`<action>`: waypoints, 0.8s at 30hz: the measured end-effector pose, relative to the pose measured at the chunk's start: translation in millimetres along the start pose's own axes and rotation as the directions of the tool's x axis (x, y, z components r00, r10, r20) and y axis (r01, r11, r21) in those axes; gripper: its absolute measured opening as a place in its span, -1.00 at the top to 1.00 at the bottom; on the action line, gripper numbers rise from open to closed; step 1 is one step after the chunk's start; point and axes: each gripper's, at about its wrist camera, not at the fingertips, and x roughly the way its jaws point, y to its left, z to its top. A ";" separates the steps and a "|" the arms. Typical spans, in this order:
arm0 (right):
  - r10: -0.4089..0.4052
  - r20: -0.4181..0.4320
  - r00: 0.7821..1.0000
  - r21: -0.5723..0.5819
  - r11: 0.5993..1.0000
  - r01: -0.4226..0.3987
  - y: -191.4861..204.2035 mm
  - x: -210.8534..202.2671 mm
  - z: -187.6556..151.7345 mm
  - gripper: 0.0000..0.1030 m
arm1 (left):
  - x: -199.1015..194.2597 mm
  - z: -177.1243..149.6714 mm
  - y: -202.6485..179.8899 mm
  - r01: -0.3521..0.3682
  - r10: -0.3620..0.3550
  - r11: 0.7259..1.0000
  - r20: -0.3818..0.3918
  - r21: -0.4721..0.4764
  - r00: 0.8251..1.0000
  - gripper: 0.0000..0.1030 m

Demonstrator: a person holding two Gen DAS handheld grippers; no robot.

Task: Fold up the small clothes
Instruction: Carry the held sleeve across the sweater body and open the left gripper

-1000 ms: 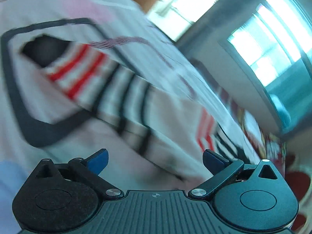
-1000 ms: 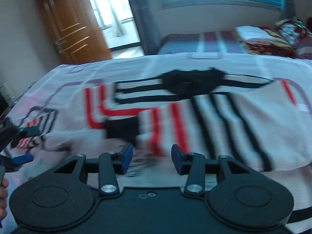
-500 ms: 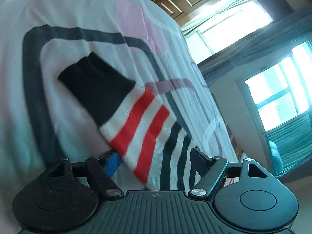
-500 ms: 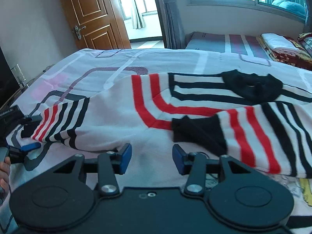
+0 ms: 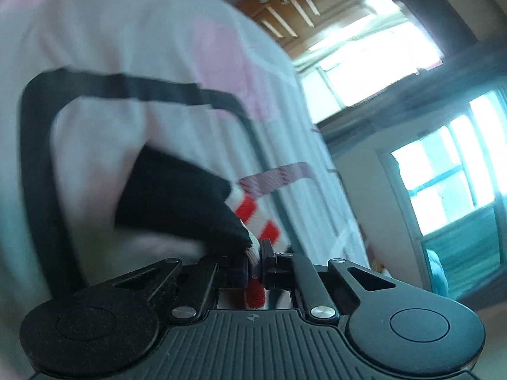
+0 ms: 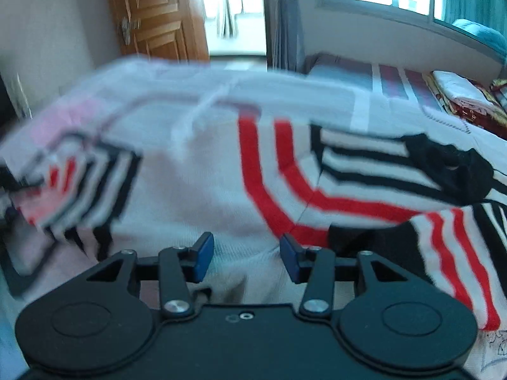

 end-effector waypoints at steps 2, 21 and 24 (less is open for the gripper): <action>-0.004 0.015 1.000 0.000 1.000 0.004 -0.1 3.2 -3.2 0.09 | 0.0 0.3 -13.3 0.033 -0.033 0.999 -0.002 0.038 0.999 0.86; -0.031 0.152 0.988 0.290 0.957 -0.015 -135.2 -106.7 -14.5 -0.04 | 55.0 -238.8 -218.3 0.478 -0.192 0.739 -0.532 0.475 0.825 0.85; -0.054 0.112 0.992 0.335 0.942 0.014 -162.9 -111.1 -31.4 -0.04 | 47.8 -263.9 -229.7 0.426 -0.110 0.674 -0.489 0.603 0.865 0.85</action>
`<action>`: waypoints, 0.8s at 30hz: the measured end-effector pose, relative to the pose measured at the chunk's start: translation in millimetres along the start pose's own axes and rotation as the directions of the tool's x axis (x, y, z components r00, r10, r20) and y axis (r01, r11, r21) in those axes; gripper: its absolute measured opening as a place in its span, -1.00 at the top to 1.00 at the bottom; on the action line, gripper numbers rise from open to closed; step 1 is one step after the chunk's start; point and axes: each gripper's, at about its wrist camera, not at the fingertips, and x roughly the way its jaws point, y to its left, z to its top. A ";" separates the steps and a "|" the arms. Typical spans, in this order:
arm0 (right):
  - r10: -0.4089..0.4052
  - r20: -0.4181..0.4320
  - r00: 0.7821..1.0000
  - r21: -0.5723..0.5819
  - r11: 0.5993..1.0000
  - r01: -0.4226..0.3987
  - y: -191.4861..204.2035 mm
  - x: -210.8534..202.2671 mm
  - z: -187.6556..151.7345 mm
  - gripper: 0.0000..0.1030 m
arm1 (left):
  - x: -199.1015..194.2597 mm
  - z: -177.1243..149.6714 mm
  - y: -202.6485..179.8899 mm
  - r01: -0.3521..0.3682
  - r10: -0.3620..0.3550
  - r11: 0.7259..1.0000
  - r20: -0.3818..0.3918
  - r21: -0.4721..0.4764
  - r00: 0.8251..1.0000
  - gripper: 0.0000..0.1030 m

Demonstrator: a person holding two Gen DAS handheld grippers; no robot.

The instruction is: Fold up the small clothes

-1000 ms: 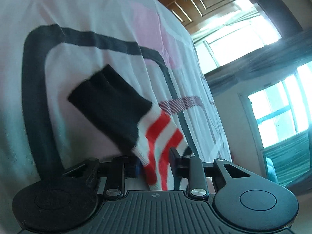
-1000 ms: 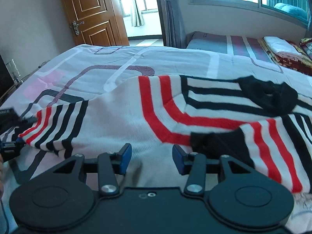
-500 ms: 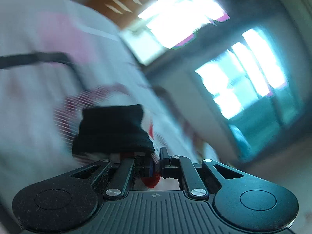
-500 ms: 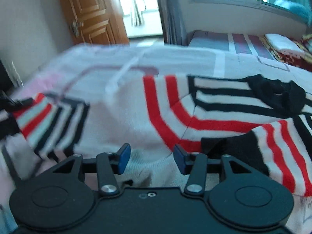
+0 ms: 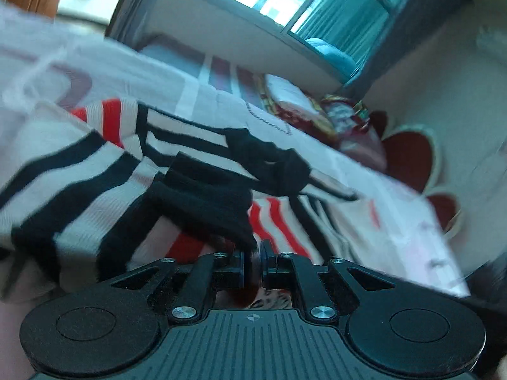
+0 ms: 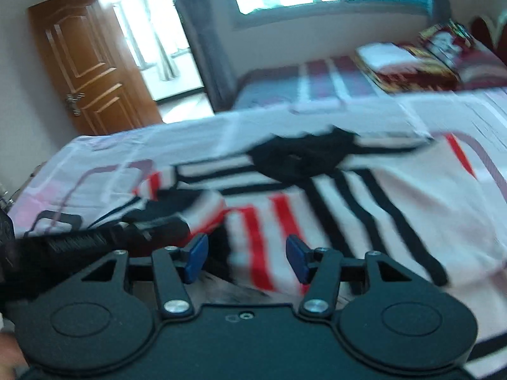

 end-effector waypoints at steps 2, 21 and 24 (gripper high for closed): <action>-0.009 -0.012 1.000 0.022 1.000 0.009 -13.1 -1.8 -6.0 -0.05 | -7.7 -0.3 -19.1 -0.027 0.023 0.996 0.045 0.089 0.999 0.84; 0.023 0.009 1.000 0.091 0.996 -0.024 -71.2 -25.3 1.1 -0.27 | -17.0 -31.8 -104.0 0.002 0.019 0.922 -0.052 0.387 0.998 0.29; 0.051 -0.015 0.999 0.099 0.994 -0.049 -71.5 -23.1 -0.7 -0.28 | -43.4 -22.9 -74.4 -0.045 0.053 0.965 -0.025 0.258 0.998 -0.36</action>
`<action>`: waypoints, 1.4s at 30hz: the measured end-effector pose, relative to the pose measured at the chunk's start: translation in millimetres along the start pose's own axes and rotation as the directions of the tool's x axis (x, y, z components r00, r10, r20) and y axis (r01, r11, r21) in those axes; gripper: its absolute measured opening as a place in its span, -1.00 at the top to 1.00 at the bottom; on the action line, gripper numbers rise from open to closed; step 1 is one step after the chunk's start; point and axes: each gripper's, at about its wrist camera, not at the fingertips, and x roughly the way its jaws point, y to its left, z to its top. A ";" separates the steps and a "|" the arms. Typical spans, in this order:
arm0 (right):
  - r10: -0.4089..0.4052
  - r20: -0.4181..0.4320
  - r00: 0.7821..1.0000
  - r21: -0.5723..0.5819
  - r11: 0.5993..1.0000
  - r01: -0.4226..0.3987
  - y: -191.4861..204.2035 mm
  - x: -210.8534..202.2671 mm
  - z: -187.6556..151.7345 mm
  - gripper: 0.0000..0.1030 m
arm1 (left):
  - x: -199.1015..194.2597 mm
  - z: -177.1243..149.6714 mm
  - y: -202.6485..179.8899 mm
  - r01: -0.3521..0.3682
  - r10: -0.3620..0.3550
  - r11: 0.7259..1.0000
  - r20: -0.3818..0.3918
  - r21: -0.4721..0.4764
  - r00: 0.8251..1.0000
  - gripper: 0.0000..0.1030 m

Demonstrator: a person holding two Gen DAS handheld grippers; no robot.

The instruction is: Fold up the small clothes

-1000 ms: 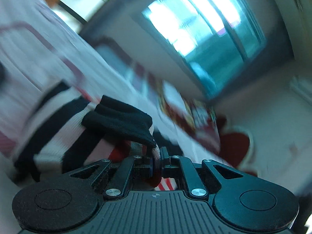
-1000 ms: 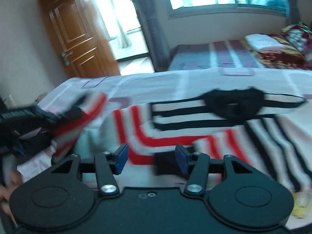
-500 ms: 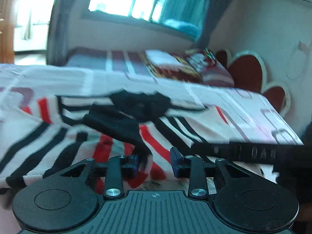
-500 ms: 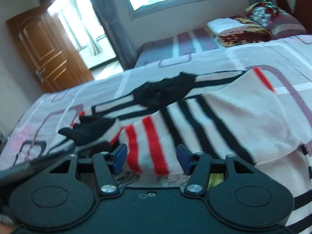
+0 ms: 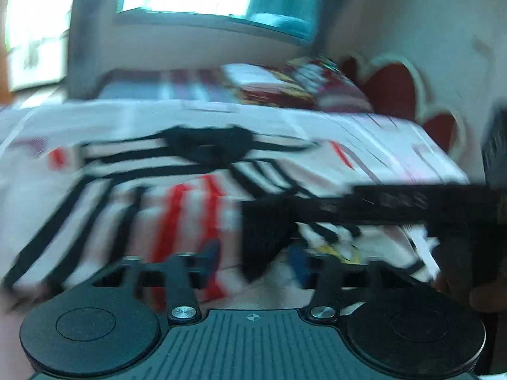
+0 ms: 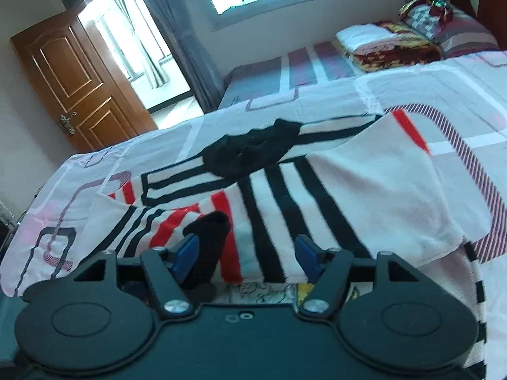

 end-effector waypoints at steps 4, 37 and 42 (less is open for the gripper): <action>0.045 -0.026 0.999 0.057 0.997 -0.044 -3.9 1.2 -4.3 -0.28 | -33.0 2.4 57.1 -0.081 0.090 0.981 0.048 -0.176 0.995 -0.51; -0.146 0.158 0.977 -0.154 0.973 0.170 8.4 -13.8 21.2 0.96 | -14.8 -10.0 145.2 -0.196 0.239 0.871 0.040 -0.450 0.970 -0.51; -0.230 0.101 0.968 -0.100 0.966 0.240 -25.7 -3.9 15.8 0.95 | 5.3 -15.5 149.1 -0.192 0.203 0.873 -0.024 -0.449 0.979 -0.51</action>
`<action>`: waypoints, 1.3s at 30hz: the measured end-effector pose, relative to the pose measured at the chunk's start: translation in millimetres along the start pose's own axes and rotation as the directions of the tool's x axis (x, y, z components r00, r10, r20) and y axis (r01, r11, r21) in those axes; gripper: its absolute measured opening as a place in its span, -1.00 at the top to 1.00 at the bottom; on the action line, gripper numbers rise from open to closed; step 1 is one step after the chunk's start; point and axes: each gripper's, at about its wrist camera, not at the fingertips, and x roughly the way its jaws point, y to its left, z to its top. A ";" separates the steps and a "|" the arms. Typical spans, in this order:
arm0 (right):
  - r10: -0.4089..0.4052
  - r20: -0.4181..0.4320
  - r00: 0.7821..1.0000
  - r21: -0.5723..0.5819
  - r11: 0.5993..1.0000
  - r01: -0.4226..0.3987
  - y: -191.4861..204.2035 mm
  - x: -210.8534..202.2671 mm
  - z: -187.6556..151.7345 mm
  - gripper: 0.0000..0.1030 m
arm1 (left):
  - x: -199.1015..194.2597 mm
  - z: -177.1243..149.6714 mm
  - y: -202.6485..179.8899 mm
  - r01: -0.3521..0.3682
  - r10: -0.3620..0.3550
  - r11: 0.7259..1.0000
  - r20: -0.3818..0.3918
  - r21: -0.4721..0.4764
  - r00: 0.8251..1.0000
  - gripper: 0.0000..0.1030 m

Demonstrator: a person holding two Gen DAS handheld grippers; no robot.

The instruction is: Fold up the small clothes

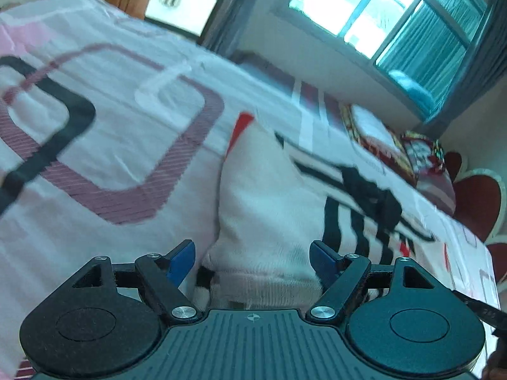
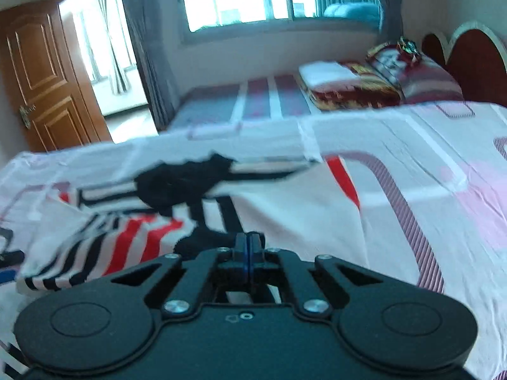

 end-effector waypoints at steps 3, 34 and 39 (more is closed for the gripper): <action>-0.072 -0.027 0.997 -0.046 0.996 0.071 1.3 15.9 -12.2 0.96 | 9.7 -5.4 3.0 0.008 -0.009 1.000 -0.016 -0.009 1.000 -0.50; 0.065 -0.065 0.996 0.085 0.995 -0.059 0.1 25.6 -5.5 -0.08 | 18.9 40.6 -0.1 0.027 -0.029 0.998 0.034 0.048 0.999 -0.92; 0.065 -0.090 0.994 0.106 0.993 -0.056 1.1 53.6 0.1 0.34 | 59.5 55.9 7.3 0.047 -0.047 0.999 -0.021 0.007 0.999 -0.11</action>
